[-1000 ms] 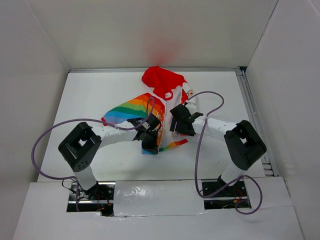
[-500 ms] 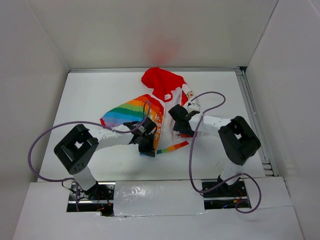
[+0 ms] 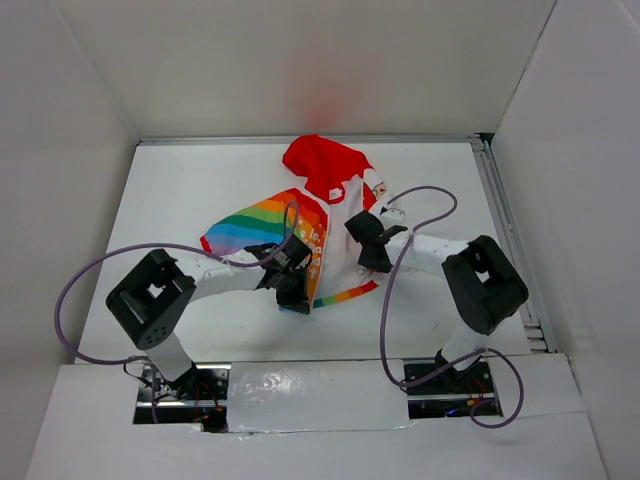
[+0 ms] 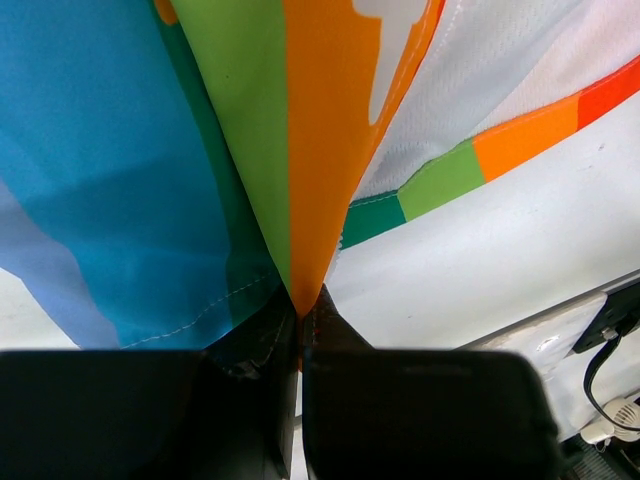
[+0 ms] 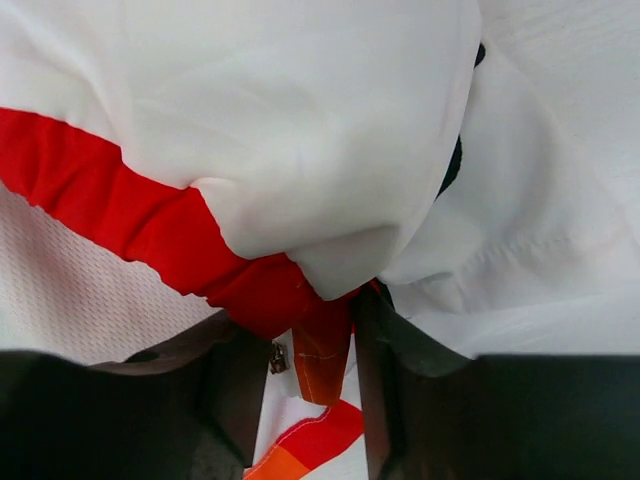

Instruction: Zip up the jacket

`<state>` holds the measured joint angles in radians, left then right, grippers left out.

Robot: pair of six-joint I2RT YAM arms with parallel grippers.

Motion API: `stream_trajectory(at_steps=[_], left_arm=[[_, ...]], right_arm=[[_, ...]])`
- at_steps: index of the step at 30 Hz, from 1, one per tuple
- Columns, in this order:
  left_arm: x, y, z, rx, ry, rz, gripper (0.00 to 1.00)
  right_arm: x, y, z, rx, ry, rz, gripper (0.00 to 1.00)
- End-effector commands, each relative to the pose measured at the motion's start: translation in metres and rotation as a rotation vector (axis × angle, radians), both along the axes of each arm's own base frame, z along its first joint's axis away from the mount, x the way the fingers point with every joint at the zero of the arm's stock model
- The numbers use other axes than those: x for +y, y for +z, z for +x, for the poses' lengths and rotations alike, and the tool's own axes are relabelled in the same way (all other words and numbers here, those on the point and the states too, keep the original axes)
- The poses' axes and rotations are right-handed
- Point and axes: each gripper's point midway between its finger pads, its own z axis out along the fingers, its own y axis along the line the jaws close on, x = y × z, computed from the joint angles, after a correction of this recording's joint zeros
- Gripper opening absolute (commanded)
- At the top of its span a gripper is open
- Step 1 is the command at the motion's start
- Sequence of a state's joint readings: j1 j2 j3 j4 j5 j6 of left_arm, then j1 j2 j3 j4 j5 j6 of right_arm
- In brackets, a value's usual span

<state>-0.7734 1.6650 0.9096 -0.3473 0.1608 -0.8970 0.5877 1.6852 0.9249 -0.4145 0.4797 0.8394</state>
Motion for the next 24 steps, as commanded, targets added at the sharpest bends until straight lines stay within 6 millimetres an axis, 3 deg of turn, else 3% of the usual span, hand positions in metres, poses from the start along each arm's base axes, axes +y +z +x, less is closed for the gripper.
stream_trajectory(at_steps=[1,11,14,17,18,19,24], left_arm=[[0.011,0.002,-0.002,-0.003,0.026,0.028,0.09],[0.021,-0.002,-0.002,0.004,0.059,0.051,0.09],[0.022,-0.003,-0.003,0.01,0.064,0.052,0.06],[0.025,-0.004,-0.002,0.009,0.072,0.065,0.06],[0.026,-0.004,-0.001,0.009,0.074,0.067,0.06],[0.027,-0.005,-0.002,0.012,0.079,0.071,0.06],[0.028,-0.009,-0.002,0.024,0.082,0.072,0.05]], right_arm=[[-0.015,-0.009,-0.015,0.046,-0.024,-0.012,0.42],[-0.027,0.015,-0.019,-0.026,0.002,0.068,0.4],[-0.032,0.014,-0.023,-0.022,-0.002,0.066,0.38],[-0.036,0.016,-0.027,-0.023,-0.01,0.075,0.32],[-0.037,0.016,-0.028,-0.024,-0.013,0.077,0.19],[-0.039,0.016,-0.031,-0.024,-0.017,0.079,0.15],[-0.044,0.026,-0.04,-0.031,-0.02,0.095,0.2]])
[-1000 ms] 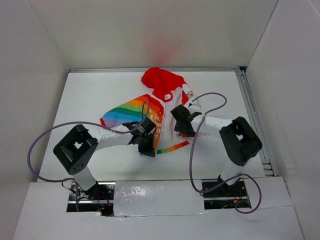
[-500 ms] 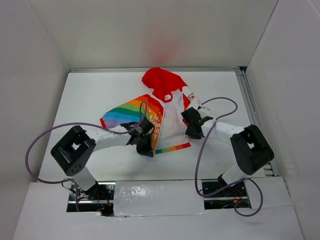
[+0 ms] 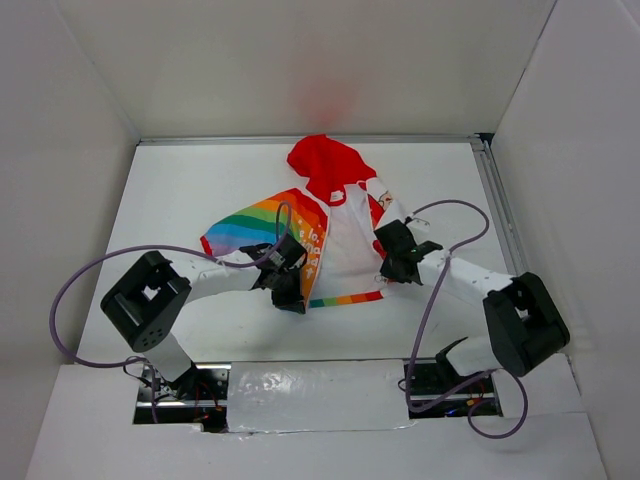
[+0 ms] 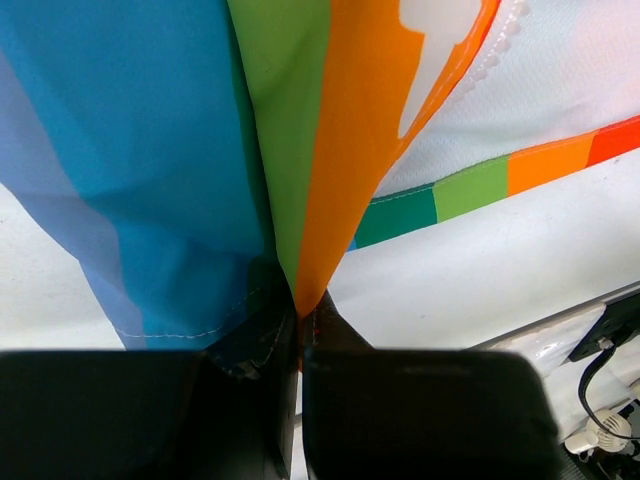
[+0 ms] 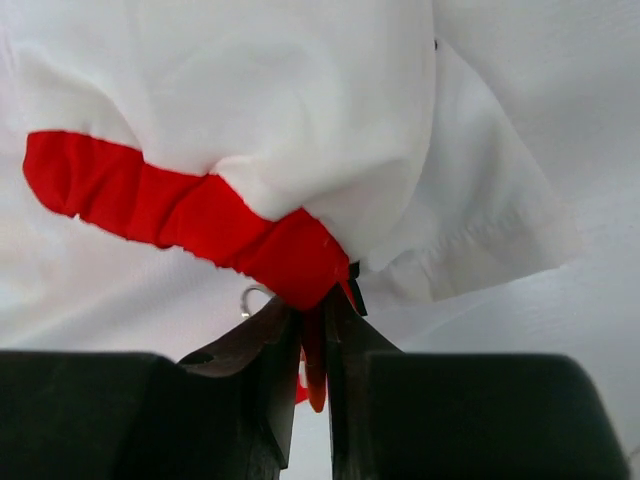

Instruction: Zip up the jacket

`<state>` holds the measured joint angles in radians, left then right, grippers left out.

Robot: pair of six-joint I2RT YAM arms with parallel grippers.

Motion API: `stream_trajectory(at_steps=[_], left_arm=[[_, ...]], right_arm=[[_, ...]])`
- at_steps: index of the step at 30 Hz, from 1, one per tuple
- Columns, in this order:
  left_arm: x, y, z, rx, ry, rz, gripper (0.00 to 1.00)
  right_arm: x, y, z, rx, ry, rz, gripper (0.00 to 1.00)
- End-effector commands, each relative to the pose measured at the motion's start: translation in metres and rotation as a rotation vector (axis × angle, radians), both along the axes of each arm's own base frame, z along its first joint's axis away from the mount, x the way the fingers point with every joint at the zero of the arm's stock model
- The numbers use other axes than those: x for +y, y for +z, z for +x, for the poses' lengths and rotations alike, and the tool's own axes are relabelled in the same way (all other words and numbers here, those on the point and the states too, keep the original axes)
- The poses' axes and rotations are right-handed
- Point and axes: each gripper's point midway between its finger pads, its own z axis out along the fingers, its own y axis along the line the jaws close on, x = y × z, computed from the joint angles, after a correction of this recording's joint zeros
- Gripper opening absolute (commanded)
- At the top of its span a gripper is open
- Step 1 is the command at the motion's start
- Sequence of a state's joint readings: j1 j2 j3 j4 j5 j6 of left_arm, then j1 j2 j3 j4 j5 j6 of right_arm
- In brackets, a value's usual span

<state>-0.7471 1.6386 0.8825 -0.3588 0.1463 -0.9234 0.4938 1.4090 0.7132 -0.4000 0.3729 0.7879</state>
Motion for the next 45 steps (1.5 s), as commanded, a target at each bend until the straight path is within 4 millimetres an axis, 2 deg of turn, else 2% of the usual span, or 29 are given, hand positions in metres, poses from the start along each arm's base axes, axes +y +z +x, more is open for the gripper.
stream_trajectory(at_steps=[1,7,10,11,12,14,17,18,20,24,27,29,30,33,40,45], left_arm=[[0.017,-0.009,-0.005,0.021,0.03,0.059,0.05],[0.018,-0.012,-0.003,0.024,0.043,0.069,0.04],[0.022,-0.016,-0.002,0.037,0.062,0.077,0.0],[0.021,-0.017,-0.002,0.036,0.062,0.069,0.0],[0.02,-0.017,-0.002,0.038,0.062,0.061,0.0],[0.019,-0.018,-0.003,0.045,0.058,0.052,0.0],[0.015,-0.016,-0.002,0.044,0.05,0.037,0.0],[0.013,-0.015,-0.001,0.036,0.047,0.025,0.0],[0.009,-0.012,-0.002,0.038,0.033,0.001,0.0],[0.006,-0.009,-0.003,0.029,0.019,-0.014,0.0],[0.008,-0.007,-0.004,0.023,0.022,-0.002,0.0],[0.008,-0.006,-0.004,0.019,0.023,0.004,0.0],[0.008,-0.004,-0.004,0.015,0.023,0.006,0.0],[0.009,-0.002,-0.005,0.011,0.025,0.009,0.0],[0.009,0.001,-0.005,0.001,0.027,0.011,0.0],[0.007,0.001,-0.006,-0.001,0.019,0.008,0.0]], right_arm=[[-0.009,0.013,-0.008,-0.019,-0.01,-0.001,0.21],[-0.025,0.021,-0.028,-0.023,-0.05,-0.004,0.24],[-0.027,0.021,-0.035,-0.018,-0.04,0.015,0.19],[-0.024,0.019,-0.039,-0.005,-0.018,0.032,0.1],[-0.019,0.019,-0.039,-0.008,0.008,0.048,0.05],[-0.007,0.021,-0.042,-0.012,0.109,0.086,0.05],[0.027,0.018,-0.056,-0.007,0.309,0.201,0.06],[0.049,0.024,-0.059,-0.025,0.416,0.288,0.07],[0.064,0.021,-0.068,-0.018,0.504,0.333,0.09],[0.043,-0.003,-0.066,0.05,0.377,0.216,0.2],[0.031,-0.01,-0.06,0.073,0.297,0.143,0.23],[0.031,-0.011,-0.058,0.072,0.289,0.13,0.28],[0.033,-0.01,-0.059,0.074,0.293,0.131,0.34],[0.034,-0.003,-0.058,0.054,0.286,0.127,0.4],[0.034,0.012,-0.056,0.006,0.265,0.145,0.41],[0.037,0.015,-0.052,-0.021,0.262,0.148,0.41]])
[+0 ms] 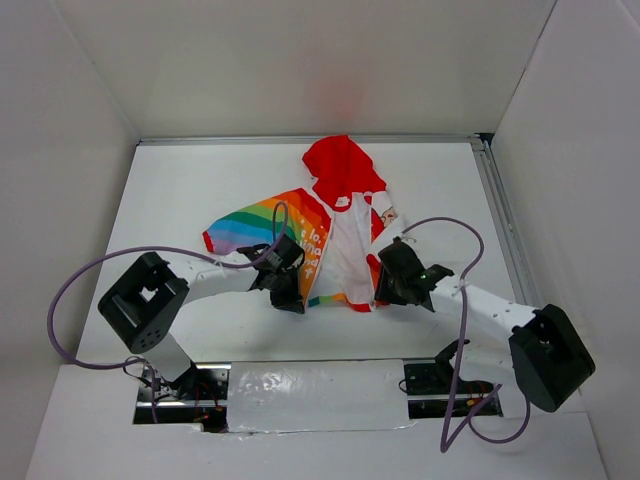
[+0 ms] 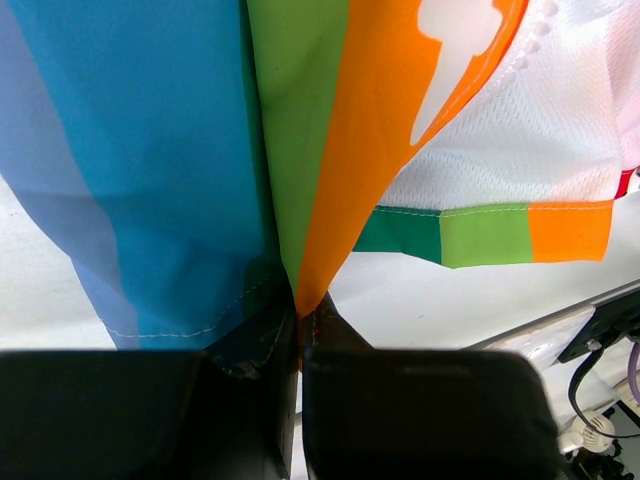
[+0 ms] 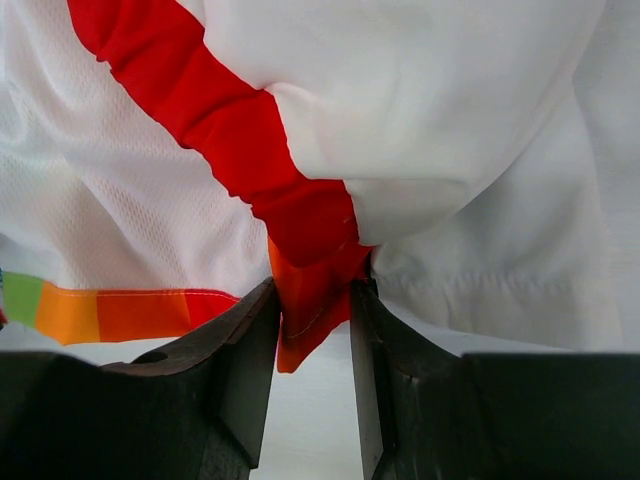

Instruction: Zip up the jacket

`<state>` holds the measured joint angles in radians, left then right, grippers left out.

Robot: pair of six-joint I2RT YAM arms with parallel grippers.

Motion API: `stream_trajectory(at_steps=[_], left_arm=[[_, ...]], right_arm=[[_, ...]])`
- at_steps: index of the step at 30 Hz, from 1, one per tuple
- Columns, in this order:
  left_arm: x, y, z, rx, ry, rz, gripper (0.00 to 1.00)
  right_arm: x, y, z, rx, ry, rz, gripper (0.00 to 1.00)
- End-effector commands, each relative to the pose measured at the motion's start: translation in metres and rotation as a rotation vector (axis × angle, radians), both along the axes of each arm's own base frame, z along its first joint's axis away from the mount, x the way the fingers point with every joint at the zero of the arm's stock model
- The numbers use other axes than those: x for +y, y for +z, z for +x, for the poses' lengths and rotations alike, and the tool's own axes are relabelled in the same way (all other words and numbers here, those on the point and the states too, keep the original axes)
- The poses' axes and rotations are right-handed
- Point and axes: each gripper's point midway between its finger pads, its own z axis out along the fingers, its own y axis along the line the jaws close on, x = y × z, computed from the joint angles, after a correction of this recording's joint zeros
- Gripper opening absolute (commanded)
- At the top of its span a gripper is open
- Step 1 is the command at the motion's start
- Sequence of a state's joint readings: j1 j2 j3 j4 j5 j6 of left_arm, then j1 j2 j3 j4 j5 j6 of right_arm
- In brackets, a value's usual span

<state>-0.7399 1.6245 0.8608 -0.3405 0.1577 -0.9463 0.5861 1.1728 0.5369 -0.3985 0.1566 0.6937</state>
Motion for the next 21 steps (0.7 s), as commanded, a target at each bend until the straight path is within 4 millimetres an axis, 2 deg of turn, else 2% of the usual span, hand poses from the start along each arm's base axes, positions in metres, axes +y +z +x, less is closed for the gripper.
stream_trajectory(at_steps=[1,3,5,6,7,8,9,10,13,16,20,21], left_arm=[[0.006,0.002,-0.005,-0.012,-0.004,0.024,0.0],[0.006,0.002,-0.005,-0.012,-0.006,0.028,0.0],[0.005,0.003,-0.004,-0.015,-0.007,0.027,0.0],[0.005,0.004,-0.005,-0.017,-0.009,0.028,0.0],[0.005,0.005,-0.004,-0.022,-0.012,0.026,0.0],[0.004,0.007,-0.004,-0.025,-0.014,0.022,0.0],[0.003,0.008,-0.005,-0.029,-0.024,0.016,0.0],[0.002,0.011,-0.004,-0.033,-0.026,0.011,0.0],[-0.003,0.021,-0.005,-0.053,-0.048,-0.018,0.0],[-0.008,0.037,-0.002,-0.089,-0.068,-0.049,0.0],[-0.019,0.074,0.002,-0.169,-0.106,-0.13,0.0],[-0.021,0.081,0.002,-0.185,-0.117,-0.151,0.0]], right_arm=[[0.004,0.014,0.013,-0.053,-0.019,0.003,0.4],[0.005,0.011,0.014,-0.041,-0.017,-0.01,0.4],[0.006,0.003,0.013,-0.017,-0.011,-0.03,0.34],[0.006,-0.001,0.012,-0.002,-0.011,-0.04,0.28],[0.007,-0.002,0.012,0.003,-0.016,-0.039,0.14],[0.008,-0.002,0.012,0.002,-0.011,-0.039,0.06],[0.01,-0.001,0.013,0.001,-0.008,-0.035,0.0],[0.011,0.002,0.014,-0.008,-0.007,-0.031,0.0],[0.017,0.021,0.018,-0.052,0.015,0.003,0.0],[0.02,0.049,0.023,-0.12,0.027,0.047,0.0],[0.029,0.09,0.027,-0.217,0.077,0.147,0.0],[0.03,0.107,0.03,-0.275,0.083,0.19,0.0]])
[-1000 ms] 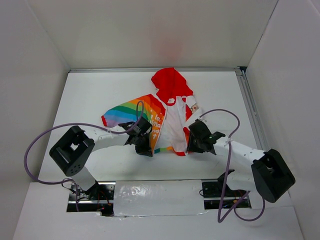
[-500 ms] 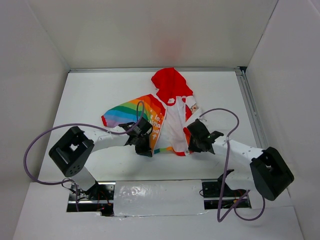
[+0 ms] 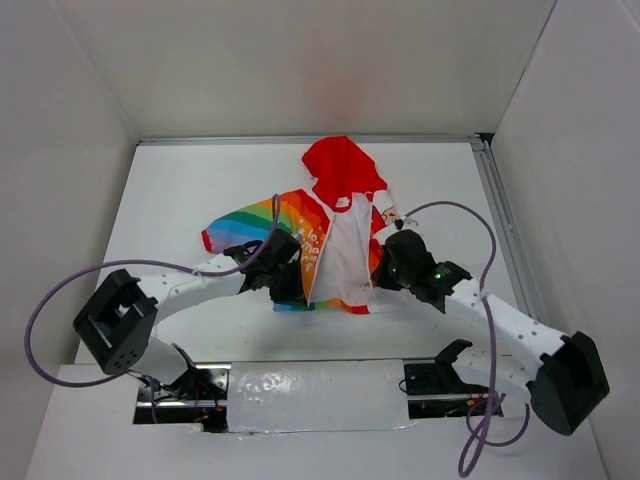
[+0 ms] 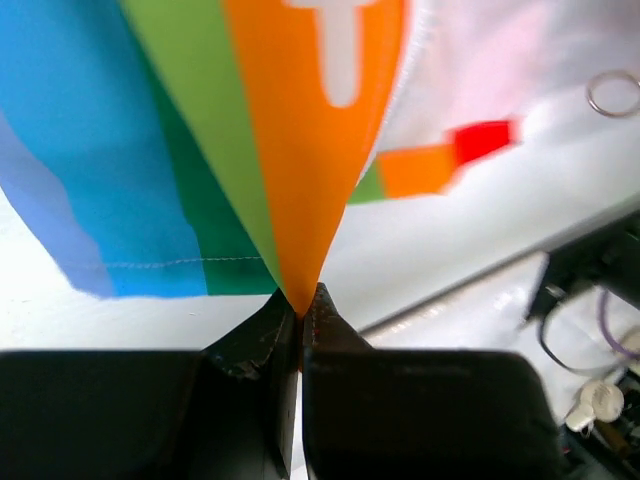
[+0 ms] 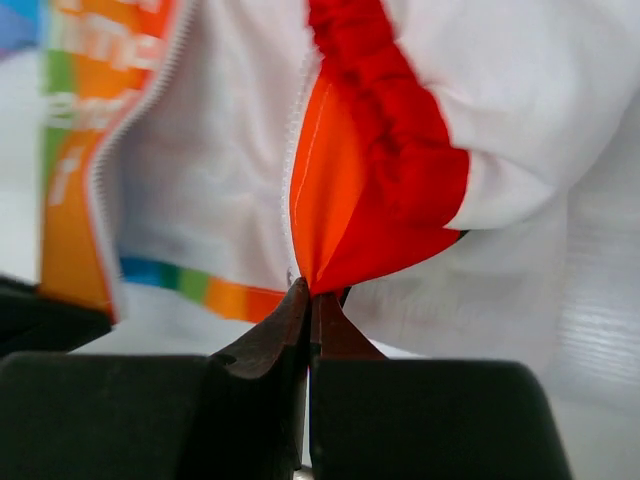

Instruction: Zip up the jacket

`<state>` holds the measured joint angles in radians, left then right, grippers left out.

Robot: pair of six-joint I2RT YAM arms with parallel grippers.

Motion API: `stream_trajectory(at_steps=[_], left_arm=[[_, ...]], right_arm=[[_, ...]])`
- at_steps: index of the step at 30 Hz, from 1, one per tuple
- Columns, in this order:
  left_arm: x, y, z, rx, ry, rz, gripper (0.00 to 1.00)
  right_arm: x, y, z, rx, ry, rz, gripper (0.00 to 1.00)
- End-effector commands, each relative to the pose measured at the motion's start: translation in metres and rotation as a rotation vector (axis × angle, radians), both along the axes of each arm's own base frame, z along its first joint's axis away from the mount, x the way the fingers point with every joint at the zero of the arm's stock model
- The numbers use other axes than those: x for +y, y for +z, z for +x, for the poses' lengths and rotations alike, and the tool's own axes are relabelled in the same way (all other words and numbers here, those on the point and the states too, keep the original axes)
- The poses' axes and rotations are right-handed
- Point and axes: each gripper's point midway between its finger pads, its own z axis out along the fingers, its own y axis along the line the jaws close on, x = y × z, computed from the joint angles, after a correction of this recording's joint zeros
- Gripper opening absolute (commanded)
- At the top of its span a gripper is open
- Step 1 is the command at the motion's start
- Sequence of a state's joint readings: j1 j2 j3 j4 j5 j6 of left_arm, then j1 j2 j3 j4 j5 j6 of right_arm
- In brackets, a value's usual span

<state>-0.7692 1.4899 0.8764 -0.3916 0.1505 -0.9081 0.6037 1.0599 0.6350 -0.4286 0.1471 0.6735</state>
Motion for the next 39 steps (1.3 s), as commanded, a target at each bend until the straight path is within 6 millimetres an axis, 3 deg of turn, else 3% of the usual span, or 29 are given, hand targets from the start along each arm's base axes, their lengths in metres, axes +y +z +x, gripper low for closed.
stream_trajectory(at_steps=[1,6,7,8,10,11,14,15,17,27,34,39], left_arm=[[-0.02,0.054,0.007,-0.124,-0.074,-0.136,0.0],[-0.038,0.105,0.003,-0.228,-0.147,-0.309,0.0],[-0.041,0.112,0.005,-0.252,-0.15,-0.335,0.0],[-0.042,0.118,0.007,-0.271,-0.143,-0.349,0.0],[-0.047,0.133,0.009,-0.322,-0.144,-0.409,0.0],[-0.049,0.139,0.009,-0.342,-0.153,-0.437,0.0],[-0.055,0.161,0.01,-0.427,-0.173,-0.525,0.0],[-0.053,0.166,0.01,-0.436,-0.157,-0.542,0.0],[-0.055,0.177,0.014,-0.487,-0.152,-0.577,0.0],[-0.061,0.19,0.033,-0.528,-0.056,-0.633,0.0],[-0.066,0.201,0.025,-0.499,-0.049,-0.718,0.0],[-0.066,0.198,0.019,-0.484,-0.058,-0.744,0.0]], right_arm=[[0.018,0.056,0.007,-0.142,0.093,0.147,0.0],[0.044,0.102,0.003,-0.304,0.237,0.368,0.0],[0.047,0.1,0.0,-0.312,0.264,0.391,0.0],[0.058,0.118,-0.004,-0.372,0.324,0.465,0.0],[0.067,0.119,-0.013,-0.405,0.394,0.521,0.0],[0.072,0.13,-0.015,-0.45,0.431,0.561,0.0],[0.076,0.139,-0.021,-0.523,0.488,0.604,0.0],[0.077,0.133,-0.025,-0.526,0.505,0.617,0.0],[0.078,0.146,-0.028,-0.578,0.521,0.66,0.0],[0.065,0.158,-0.033,-0.669,0.413,0.802,0.0],[0.059,0.157,-0.033,-0.697,0.361,0.86,0.0],[0.053,0.158,-0.033,-0.719,0.317,0.895,0.0]])
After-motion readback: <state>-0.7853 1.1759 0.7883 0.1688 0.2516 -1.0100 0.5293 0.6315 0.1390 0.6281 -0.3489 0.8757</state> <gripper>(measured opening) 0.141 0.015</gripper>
